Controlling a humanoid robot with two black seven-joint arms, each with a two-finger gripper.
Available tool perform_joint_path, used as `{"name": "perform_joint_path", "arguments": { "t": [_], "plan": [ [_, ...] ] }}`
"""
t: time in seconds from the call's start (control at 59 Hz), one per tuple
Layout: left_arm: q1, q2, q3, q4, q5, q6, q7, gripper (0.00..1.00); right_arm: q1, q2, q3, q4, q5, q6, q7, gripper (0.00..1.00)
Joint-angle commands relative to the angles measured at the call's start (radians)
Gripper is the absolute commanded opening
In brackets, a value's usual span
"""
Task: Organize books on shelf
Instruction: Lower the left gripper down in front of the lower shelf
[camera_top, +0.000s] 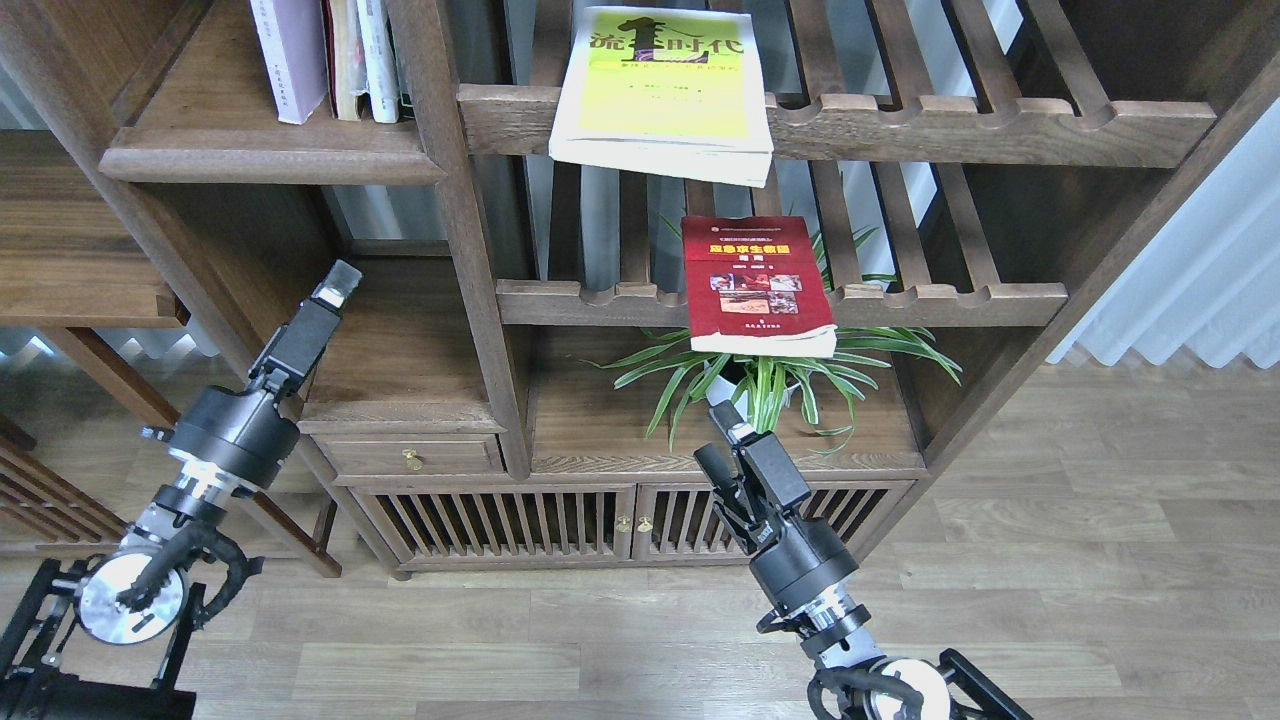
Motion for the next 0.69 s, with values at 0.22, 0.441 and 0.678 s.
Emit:
{"name": "perform_joint_path", "arguments": {
  "t": [0.22, 0.441, 0.678],
  "plan": [
    [0.004, 0.0, 0.057, 0.091, -0.092, 0.0, -0.004, 0.99, -0.003, 0.0, -0.003, 0.0, -0.002, 0.0, -0.001, 0.99],
    [0.001, 0.0, 0.098, 0.118, -0.174, 0.0, -0.007, 0.99, -0.003, 0.0, -0.003, 0.0, -0.002, 0.0, -0.001, 0.99],
    [-0.008, 0.0, 0.118, 0.174, -0.26, 0.0, -0.026, 0.99, -0.002, 0.0, -0.003, 0.0, -0.002, 0.0, 0.0, 0.99]
  ]
}}
